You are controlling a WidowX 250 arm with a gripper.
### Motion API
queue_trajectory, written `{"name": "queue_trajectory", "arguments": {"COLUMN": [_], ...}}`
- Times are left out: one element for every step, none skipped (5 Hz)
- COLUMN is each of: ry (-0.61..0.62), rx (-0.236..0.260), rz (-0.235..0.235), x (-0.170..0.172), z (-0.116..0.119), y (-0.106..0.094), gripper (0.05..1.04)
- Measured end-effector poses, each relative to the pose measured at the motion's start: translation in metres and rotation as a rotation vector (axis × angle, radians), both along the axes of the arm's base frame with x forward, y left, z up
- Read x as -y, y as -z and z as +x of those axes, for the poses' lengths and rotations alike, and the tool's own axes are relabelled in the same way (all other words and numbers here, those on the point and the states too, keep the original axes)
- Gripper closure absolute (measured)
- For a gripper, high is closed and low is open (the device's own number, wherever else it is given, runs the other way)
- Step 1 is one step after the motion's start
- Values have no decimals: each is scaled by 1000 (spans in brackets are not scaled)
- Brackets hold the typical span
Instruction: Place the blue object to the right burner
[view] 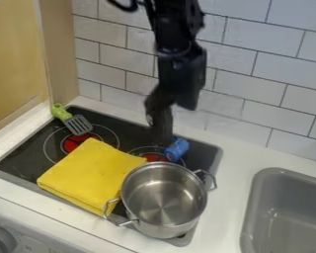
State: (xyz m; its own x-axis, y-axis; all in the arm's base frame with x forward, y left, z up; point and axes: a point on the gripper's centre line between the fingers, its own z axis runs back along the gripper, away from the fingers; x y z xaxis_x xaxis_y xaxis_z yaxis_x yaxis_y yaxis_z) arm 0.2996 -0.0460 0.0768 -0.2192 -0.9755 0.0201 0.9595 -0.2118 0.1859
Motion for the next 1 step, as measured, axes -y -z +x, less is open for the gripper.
{"name": "queue_trajectory", "arguments": {"ry": [-3], "rx": [59], "rz": [2], "x": [-4], "z": [-6], "y": [-22], "gripper": [85]}}
